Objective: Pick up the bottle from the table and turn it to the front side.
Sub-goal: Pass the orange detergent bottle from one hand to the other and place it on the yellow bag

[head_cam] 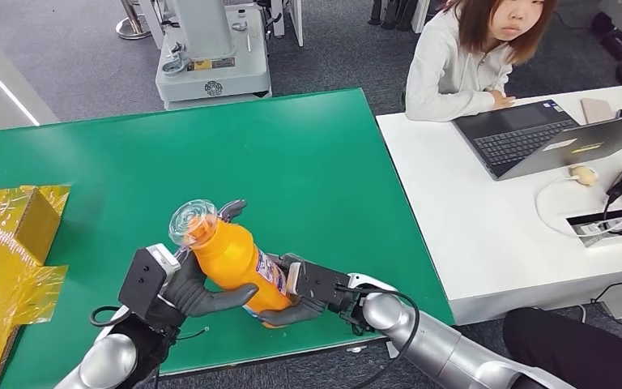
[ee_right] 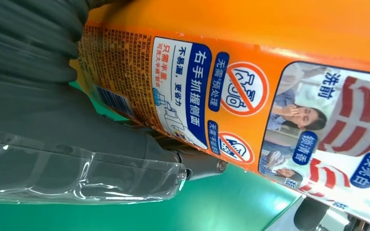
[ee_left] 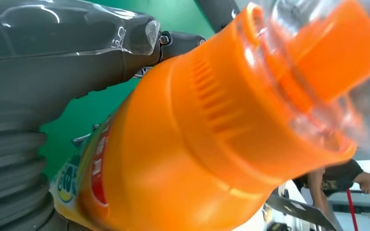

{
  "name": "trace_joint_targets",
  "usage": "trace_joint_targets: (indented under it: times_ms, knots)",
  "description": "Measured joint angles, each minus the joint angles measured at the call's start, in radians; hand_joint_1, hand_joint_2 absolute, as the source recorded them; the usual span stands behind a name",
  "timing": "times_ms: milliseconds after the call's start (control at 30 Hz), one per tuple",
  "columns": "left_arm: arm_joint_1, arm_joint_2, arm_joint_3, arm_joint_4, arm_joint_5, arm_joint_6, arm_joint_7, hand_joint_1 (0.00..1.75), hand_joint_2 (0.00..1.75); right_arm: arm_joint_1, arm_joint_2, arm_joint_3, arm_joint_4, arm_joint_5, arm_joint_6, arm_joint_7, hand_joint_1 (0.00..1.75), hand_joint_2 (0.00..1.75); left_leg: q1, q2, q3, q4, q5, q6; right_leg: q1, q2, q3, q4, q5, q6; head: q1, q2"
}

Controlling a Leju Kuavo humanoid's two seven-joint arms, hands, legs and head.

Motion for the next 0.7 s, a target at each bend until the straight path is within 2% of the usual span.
trace_joint_targets:
  times_ms: [133, 267, 533, 667, 700]
  knots:
    - [-0.012, 0.012, 0.0, -0.006, 0.078, -0.042, 0.022, 0.0, 1.75, 0.0, 0.005, 0.003, 0.004, 0.001, -0.003, 0.005, 1.75, 1.75, 0.0, 0.0, 0.0, 0.0, 0.0, 0.0, 0.0, 0.0, 0.0, 0.0, 0.0, 0.0, 0.0, 0.0]
    - [-0.017, 0.02, 0.0, -0.012, 0.118, -0.062, 0.031, 1.75, 1.75, 0.0, 0.006, 0.007, 0.005, 0.004, -0.011, 0.006, 1.75, 1.75, 0.0, 0.0, 0.0, 0.0, 0.0, 0.0, 0.0, 0.0, 0.0, 0.0, 0.0, 0.0, 0.0, 0.0]
    - [-0.022, 0.034, -0.003, -0.015, 0.403, -0.15, 0.065, 1.75, 1.75, 0.021, 0.005, 0.002, -0.004, 0.031, -0.05, 0.01, 1.71, 1.75, 0.0, 0.001, 0.0, 0.0, 0.0, 0.0, 0.0, 0.001, -0.001, 0.0, 0.0, 0.0, 0.0, 0.0]
    - [-0.03, 0.032, -0.025, -0.015, 0.429, -0.13, 0.043, 1.75, 1.75, 0.046, 0.002, -0.012, -0.021, 0.04, -0.069, 0.008, 1.27, 1.75, 0.0, 0.002, 0.0, 0.0, 0.0, 0.0, 0.0, 0.002, -0.001, 0.0, 0.0, 0.0, 0.0, 0.0]
    - [-0.033, 0.03, -0.03, -0.015, 0.429, -0.124, 0.04, 1.75, 1.75, 0.051, 0.002, -0.015, -0.025, 0.042, -0.071, 0.007, 1.27, 1.75, 0.0, 0.002, 0.0, 0.0, 0.0, 0.0, 0.0, 0.002, -0.001, 0.0, 0.0, 0.0, 0.0, 0.0]
